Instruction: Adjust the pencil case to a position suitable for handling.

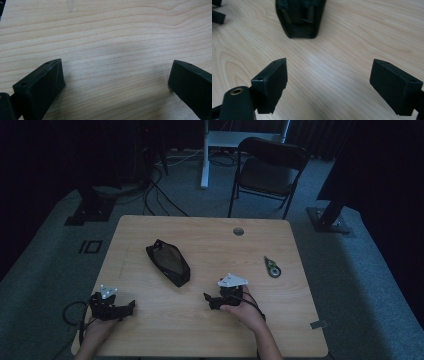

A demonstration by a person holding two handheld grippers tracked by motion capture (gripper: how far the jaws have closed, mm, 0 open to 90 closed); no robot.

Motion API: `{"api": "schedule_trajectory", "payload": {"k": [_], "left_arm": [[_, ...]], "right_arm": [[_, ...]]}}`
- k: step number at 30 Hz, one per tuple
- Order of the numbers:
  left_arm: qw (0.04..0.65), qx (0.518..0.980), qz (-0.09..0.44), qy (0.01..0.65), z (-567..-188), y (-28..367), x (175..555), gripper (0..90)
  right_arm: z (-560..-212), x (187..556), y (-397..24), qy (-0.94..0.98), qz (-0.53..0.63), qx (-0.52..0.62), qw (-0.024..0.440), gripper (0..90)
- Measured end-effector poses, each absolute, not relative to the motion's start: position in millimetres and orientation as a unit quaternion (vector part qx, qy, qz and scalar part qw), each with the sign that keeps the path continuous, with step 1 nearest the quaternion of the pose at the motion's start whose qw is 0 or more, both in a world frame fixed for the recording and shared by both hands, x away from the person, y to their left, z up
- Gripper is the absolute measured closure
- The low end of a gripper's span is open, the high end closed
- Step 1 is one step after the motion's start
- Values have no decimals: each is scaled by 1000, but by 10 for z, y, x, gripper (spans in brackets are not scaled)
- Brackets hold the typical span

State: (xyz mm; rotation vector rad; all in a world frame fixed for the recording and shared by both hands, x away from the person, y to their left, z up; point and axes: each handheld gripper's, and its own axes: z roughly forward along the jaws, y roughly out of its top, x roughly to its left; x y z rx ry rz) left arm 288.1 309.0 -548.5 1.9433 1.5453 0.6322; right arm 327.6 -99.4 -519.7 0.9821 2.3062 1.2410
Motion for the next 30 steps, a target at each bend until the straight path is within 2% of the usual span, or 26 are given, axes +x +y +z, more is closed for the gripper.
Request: {"api": "schedule_trajectory", "payload": {"k": [25,30], "left_arm": [[286,728,236,577,-5485,3092,2883,6],[286,728,236,577,-5485,3092,2883,6]], "right_arm": [[-5145,3410,-453,805,470,325,161,146],[-5136,3438,-378,804,471,324,162,181]]}}
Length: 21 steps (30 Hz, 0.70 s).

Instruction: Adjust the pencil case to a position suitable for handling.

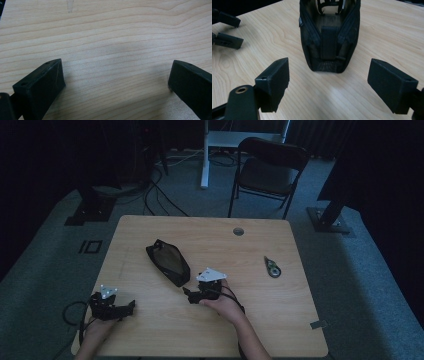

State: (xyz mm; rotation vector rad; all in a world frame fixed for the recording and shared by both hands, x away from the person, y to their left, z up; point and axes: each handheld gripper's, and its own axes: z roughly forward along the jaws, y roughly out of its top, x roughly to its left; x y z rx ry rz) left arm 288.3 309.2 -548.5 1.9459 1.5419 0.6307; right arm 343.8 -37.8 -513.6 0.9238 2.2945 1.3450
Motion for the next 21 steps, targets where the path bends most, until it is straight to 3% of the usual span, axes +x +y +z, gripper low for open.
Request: {"api": "schedule_trajectory", "payload": {"k": [7,15,21], "left_arm": [[286,728,236,577,-5485,3092,2883,6],[286,728,236,577,-5485,3092,2883,6],[286,728,236,577,-5485,3092,2883,6]], "right_arm": [[-5107,3497,-297,799,478,324,168,233],[-5110,3577,-208,796,473,341,164,511],[-5139,3611,-140,804,461,338,164,541]]}}
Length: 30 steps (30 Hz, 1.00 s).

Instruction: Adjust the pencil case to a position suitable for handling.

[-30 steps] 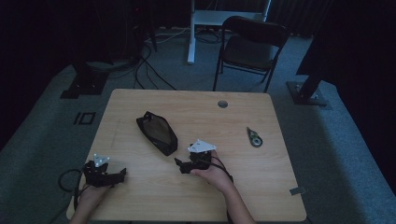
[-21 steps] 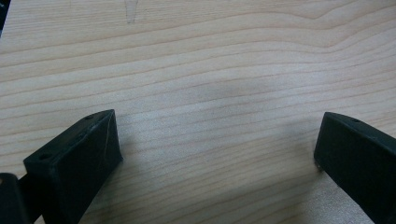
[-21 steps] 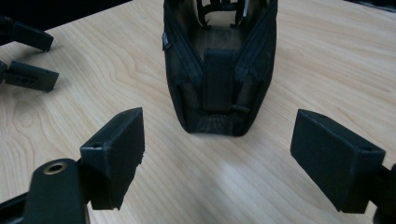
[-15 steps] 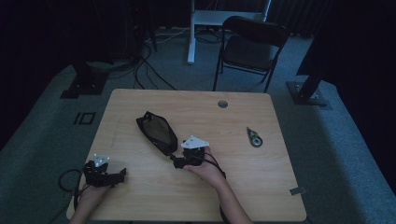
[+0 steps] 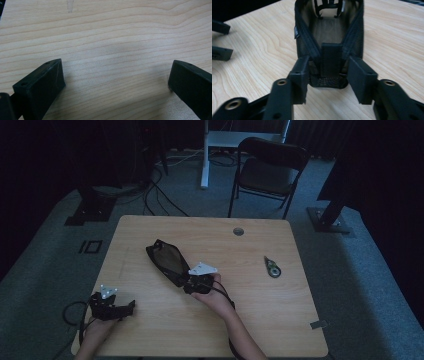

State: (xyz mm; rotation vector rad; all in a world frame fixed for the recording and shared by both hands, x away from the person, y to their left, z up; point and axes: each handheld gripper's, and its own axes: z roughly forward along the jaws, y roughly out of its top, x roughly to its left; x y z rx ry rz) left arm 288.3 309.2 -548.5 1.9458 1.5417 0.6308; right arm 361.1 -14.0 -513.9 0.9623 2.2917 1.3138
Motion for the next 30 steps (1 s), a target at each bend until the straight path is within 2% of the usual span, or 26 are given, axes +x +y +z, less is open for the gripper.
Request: {"api": "schedule_trajectory", "payload": {"k": [4,8,9,24,30], "left_arm": [[286,728,236,577,-5485,3092,2883,6],[286,728,236,577,-5485,3092,2883,6],[286,728,236,577,-5485,3092,2883,6],[286,728,236,577,-5484,3092,2883,6],[286,728,236,577,-5485,3092,2883,6]], "right_arm": [[-5182,3627,-89,812,449,336,163,592],[-5193,3648,-82,815,439,335,174,711],[-5192,3652,-88,813,439,340,174,717],[-5193,3637,-266,808,447,347,163,724],[-5186,3619,-375,798,454,357,172,725]]}}
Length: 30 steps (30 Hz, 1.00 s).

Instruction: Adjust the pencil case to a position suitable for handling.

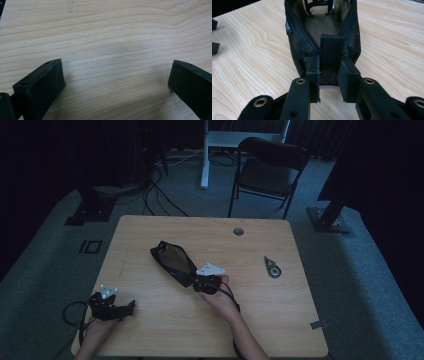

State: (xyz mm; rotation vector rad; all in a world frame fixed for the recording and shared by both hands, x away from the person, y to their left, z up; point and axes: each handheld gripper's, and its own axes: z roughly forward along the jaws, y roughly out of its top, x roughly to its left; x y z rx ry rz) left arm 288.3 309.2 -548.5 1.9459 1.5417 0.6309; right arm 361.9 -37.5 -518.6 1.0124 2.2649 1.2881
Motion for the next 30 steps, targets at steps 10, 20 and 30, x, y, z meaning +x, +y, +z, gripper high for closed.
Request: {"api": "schedule_trajectory", "payload": {"k": [10,20,30], "left_arm": [[286,728,236,577,-5485,3092,2883,6],[286,728,236,577,-5485,3091,2883,6],[286,728,236,577,-5485,3092,2883,6]], "right_arm": [[-5186,3597,-610,793,448,372,179,725],[-5214,3565,-914,779,446,397,189,725],[-5203,3485,-1176,768,443,414,209,726]]}}
